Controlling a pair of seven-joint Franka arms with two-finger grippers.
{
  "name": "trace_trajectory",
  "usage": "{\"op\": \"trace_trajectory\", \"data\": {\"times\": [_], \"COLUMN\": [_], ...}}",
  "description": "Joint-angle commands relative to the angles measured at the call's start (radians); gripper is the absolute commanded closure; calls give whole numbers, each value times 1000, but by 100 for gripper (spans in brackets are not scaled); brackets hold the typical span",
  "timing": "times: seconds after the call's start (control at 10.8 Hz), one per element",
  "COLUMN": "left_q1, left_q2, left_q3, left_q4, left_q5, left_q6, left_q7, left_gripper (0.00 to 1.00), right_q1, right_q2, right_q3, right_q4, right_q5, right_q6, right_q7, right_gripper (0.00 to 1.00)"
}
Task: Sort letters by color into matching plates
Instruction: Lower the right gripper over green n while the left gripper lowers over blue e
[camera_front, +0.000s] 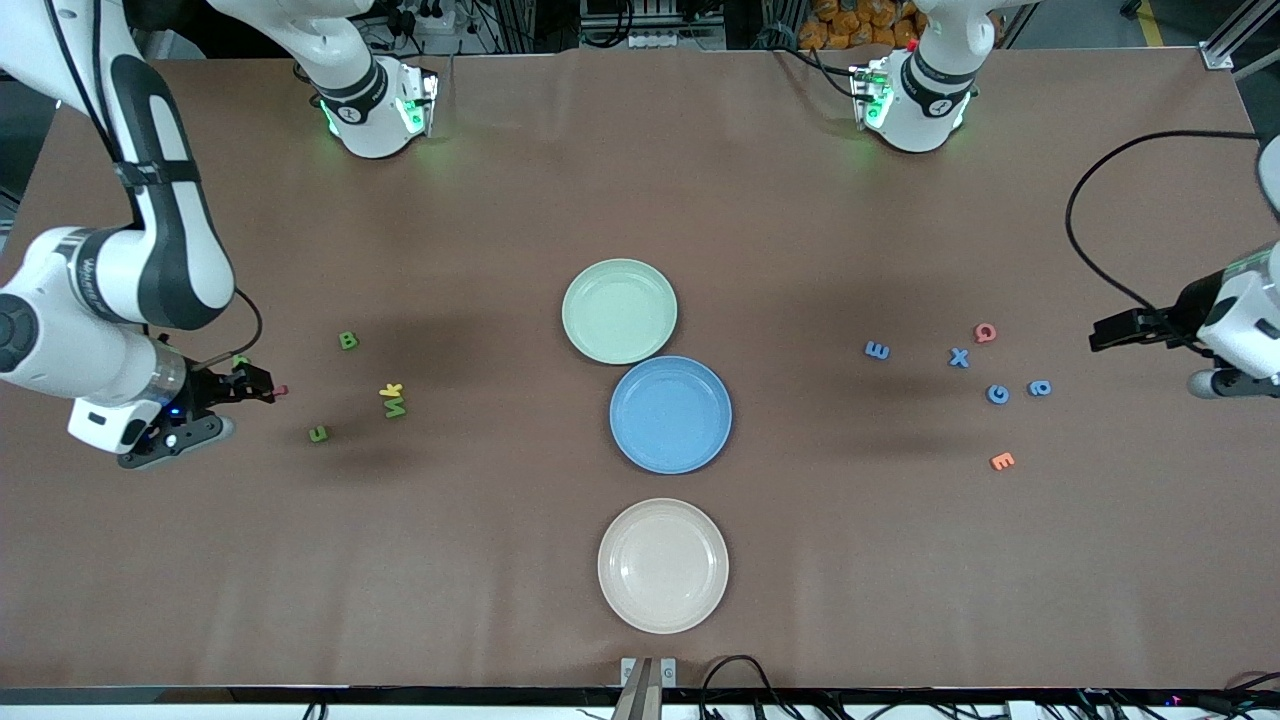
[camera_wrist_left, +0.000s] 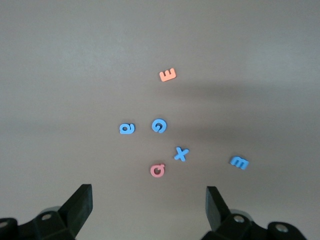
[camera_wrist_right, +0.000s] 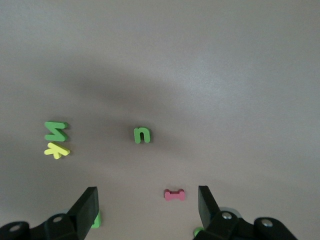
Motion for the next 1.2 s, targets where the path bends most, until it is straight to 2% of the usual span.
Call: {"op": "trace_trajectory", "data": {"times": [0.0, 0.09, 0.28, 0.46, 0.83, 1.11], "left_q1": [19, 31, 52, 85, 114, 137], "left_q2": [-25, -28, -10, 18, 122, 176], "left_q3": [-2, 0, -2, -3, -3, -5], "left_q4": [-247, -314, -361, -395, -409, -403], "left_q5": [38, 38, 40, 133, 216, 218], "left_q6": [268, 365, 425, 477, 578, 638], "left_q7": [8, 5, 8, 5, 8, 23], "left_gripper": [0, 0, 0, 0, 0, 0], "right_q1": [-7, -7, 2, 11, 17, 19], "right_q2": [-12, 2, 32, 63, 98, 129], "right_q3": [8, 9, 11, 11, 12, 15], "right_q4": [-109, -110, -110, -111, -154, -156], "right_q5": [10, 10, 11, 31, 36, 37], "right_q6": [133, 147, 172, 199, 296, 328], "right_q7": [-17, -18, -9, -1, 0, 0], "right_gripper": [13, 15, 20, 23, 27, 33]}}
